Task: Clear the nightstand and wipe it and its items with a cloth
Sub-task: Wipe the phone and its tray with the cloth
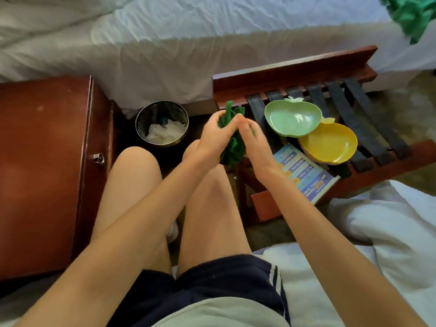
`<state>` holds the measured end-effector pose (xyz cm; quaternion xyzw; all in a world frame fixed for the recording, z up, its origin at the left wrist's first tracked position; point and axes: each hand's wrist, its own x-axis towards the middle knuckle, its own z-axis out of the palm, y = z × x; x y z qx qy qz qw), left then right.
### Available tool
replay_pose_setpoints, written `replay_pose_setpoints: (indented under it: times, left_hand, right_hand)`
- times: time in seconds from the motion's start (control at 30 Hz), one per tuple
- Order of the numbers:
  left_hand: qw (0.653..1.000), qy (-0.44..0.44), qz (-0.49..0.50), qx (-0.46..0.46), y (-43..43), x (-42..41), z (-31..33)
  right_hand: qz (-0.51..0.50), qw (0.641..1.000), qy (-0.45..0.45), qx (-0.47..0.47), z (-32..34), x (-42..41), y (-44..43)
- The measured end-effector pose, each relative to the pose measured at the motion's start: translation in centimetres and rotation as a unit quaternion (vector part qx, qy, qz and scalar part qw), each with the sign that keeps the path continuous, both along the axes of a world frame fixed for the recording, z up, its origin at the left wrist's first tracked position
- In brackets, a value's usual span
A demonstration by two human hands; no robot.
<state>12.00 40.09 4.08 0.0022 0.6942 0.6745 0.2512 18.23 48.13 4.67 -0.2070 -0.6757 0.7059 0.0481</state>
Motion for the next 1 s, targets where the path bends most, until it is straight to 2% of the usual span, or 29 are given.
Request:
replay_pose_setpoints:
  times: [0.17,0.33,0.53,0.8,0.9,1.0]
  left_hand:
    - [0.983,-0.105,0.127,0.085,-6.1,-1.6,2.4]
    - [0.957,-0.139,0.223,0.126,-13.7,-1.6,4.7]
    - [0.901,-0.171,0.372,0.145,-22.1,0.3,5.9]
    - [0.877,-0.166,0.421,0.16,-31.8,7.0,5.0]
    - [0.864,-0.175,0.436,0.181,-35.5,10.2,4.5]
    - [0.838,-0.166,0.478,0.206,-38.9,13.6,4.2]
  right_hand:
    - [0.105,0.994,0.022,0.022,1.8,-4.2,-4.6]
    - [0.166,0.983,0.033,-0.071,2.5,-6.6,-11.2]
    - [0.218,0.972,0.03,-0.079,3.1,-6.5,-19.9]
    - [0.292,0.955,0.048,-0.011,3.5,-2.5,-29.3]
    - [0.348,0.936,0.042,-0.025,4.0,0.3,-32.5]
    - [0.421,0.906,0.026,0.021,4.6,3.0,-35.6]
